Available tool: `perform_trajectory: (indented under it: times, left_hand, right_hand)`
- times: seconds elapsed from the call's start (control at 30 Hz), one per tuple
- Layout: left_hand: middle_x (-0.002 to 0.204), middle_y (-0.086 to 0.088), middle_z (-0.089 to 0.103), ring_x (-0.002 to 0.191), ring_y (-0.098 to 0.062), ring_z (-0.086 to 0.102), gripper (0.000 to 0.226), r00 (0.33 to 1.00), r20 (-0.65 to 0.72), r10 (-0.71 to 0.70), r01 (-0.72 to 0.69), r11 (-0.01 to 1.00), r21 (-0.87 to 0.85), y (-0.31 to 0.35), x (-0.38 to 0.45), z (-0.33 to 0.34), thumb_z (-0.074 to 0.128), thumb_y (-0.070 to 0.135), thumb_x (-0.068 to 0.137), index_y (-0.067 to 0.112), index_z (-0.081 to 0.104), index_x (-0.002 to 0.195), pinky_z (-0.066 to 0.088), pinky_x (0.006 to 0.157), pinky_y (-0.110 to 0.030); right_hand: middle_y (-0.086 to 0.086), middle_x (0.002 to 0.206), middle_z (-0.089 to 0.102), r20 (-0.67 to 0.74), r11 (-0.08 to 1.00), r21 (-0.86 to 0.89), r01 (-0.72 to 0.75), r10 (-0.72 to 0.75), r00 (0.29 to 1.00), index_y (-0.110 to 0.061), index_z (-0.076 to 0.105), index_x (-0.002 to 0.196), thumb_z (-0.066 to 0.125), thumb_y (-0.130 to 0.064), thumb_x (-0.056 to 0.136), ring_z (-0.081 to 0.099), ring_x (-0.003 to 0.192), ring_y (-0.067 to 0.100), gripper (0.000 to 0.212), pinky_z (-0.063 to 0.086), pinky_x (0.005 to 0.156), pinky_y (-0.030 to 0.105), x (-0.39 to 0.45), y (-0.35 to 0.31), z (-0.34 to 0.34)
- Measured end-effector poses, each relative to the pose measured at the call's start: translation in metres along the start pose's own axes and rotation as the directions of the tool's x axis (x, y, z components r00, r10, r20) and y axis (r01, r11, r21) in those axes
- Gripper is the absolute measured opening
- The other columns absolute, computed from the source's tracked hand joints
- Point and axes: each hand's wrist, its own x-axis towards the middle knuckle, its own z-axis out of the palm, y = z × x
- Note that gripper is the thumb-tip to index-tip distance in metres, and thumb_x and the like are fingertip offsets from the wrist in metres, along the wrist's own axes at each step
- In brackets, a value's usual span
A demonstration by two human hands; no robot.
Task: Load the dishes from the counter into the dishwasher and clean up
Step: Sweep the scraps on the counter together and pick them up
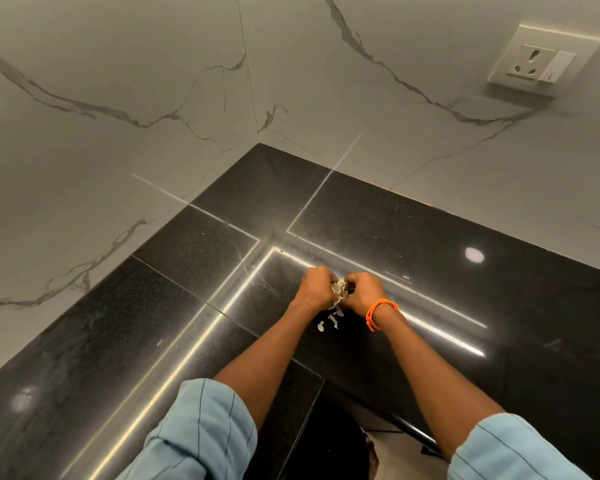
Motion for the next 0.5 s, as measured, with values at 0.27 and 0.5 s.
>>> perform_trajectory:
  times: [0.27, 0.5]
  left_hand:
    - [0.069, -0.008, 0.071, 0.071, -0.022, 0.071, 0.009, 1.0, 0.002, 0.028, -0.028, 0.999, 0.015, 0.02, -0.015, 0.004, 0.083, 0.005, 0.069, 0.008, 0.075, 0.074, 0.047, 0.053, -0.026]
    - [0.069, -0.008, 0.07, 0.071, -0.023, 0.071, 0.013, 0.999, -0.016, 0.044, -0.044, 0.999, 0.001, 0.038, -0.049, 0.01, 0.085, 0.005, 0.069, 0.007, 0.077, 0.079, 0.046, 0.051, -0.026]
  right_hand:
    - [-0.001, 0.082, 0.074, 0.029, 0.995, 0.099, -0.019, 0.016, 0.999, -0.015, 0.075, 0.091, 0.091, -0.007, 0.057, 0.067, 0.076, 0.012, 0.038, 0.048, 0.062, 0.023, -0.027, 0.009, -0.024]
    - [-0.01, 0.076, 0.07, 0.046, 0.984, 0.173, 0.053, -0.062, 0.997, -0.017, 0.074, 0.092, 0.09, -0.003, 0.06, 0.061, 0.067, -0.002, 0.038, 0.041, 0.055, 0.008, -0.065, 0.019, -0.045]
